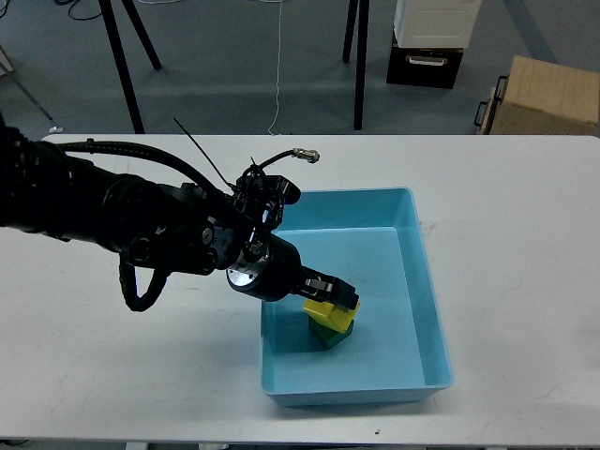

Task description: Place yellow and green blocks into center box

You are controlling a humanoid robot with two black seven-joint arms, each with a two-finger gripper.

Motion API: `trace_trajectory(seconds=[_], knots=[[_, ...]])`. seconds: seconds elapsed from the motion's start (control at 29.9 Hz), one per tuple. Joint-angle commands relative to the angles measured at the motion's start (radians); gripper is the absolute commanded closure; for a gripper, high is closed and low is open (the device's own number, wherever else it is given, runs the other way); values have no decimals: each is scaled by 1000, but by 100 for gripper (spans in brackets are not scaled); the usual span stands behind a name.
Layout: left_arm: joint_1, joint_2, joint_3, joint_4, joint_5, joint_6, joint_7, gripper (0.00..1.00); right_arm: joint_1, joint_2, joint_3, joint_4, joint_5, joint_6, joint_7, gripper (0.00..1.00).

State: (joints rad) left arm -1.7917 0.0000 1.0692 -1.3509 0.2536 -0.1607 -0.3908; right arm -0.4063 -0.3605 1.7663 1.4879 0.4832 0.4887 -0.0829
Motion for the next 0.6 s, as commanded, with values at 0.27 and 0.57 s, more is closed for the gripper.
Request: trace_trajectory(seconds=[0.27, 0.57], knots=[[-43, 0, -11, 7, -2, 6, -31, 15, 0, -2, 5, 2, 0, 0, 0, 0], [-95, 0, -259, 203, -85, 23, -91, 11, -2, 0, 10, 0, 0, 0, 0, 0]])
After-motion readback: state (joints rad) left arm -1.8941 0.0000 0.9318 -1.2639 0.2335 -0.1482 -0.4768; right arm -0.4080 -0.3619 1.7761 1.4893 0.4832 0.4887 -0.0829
